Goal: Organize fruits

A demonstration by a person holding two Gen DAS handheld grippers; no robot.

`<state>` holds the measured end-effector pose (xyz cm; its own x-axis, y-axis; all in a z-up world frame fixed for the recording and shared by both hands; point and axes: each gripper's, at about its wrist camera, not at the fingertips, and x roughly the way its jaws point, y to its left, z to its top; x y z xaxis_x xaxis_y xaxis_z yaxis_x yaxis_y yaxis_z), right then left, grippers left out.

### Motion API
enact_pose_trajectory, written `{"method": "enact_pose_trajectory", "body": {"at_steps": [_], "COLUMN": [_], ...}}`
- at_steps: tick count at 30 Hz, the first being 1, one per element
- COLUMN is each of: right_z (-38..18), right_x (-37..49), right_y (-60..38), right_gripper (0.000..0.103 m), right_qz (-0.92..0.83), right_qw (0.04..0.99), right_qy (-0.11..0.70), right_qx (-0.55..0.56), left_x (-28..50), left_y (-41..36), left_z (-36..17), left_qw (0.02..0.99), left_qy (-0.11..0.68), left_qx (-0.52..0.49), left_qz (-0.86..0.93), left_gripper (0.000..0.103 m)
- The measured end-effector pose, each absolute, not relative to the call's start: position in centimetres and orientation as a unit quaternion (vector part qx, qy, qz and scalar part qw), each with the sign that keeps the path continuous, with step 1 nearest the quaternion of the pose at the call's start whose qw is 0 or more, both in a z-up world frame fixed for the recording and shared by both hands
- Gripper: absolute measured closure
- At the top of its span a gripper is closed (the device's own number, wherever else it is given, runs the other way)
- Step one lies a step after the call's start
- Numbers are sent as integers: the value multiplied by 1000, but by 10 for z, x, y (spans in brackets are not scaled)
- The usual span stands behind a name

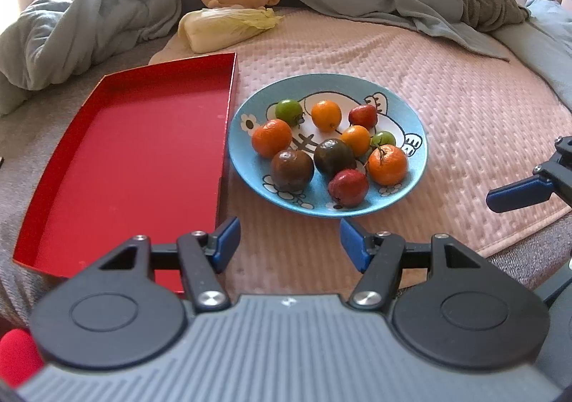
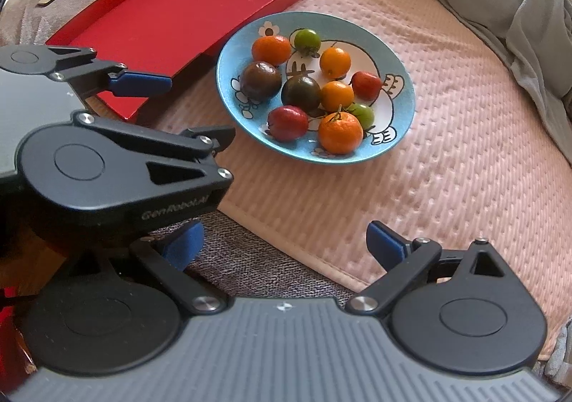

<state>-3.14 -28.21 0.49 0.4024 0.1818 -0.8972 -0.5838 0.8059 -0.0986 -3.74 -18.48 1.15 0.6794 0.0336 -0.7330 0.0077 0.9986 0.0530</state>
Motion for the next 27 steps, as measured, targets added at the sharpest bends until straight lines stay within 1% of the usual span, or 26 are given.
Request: {"method": "enact_pose_trajectory", "body": {"at_steps": [27], "right_z": [6], "right_x": [-34], "right_y": [-277], "right_gripper": [4], "right_qz": [243], "right_qw": [811], "right_qy": [490], "right_qx": [-207], "left_x": [-39], "left_y": [-187], "left_z": [12], "left_qw": [915], "left_qy": [402], "left_qx": [31], "left_qz": [10], "left_gripper": [38]}}
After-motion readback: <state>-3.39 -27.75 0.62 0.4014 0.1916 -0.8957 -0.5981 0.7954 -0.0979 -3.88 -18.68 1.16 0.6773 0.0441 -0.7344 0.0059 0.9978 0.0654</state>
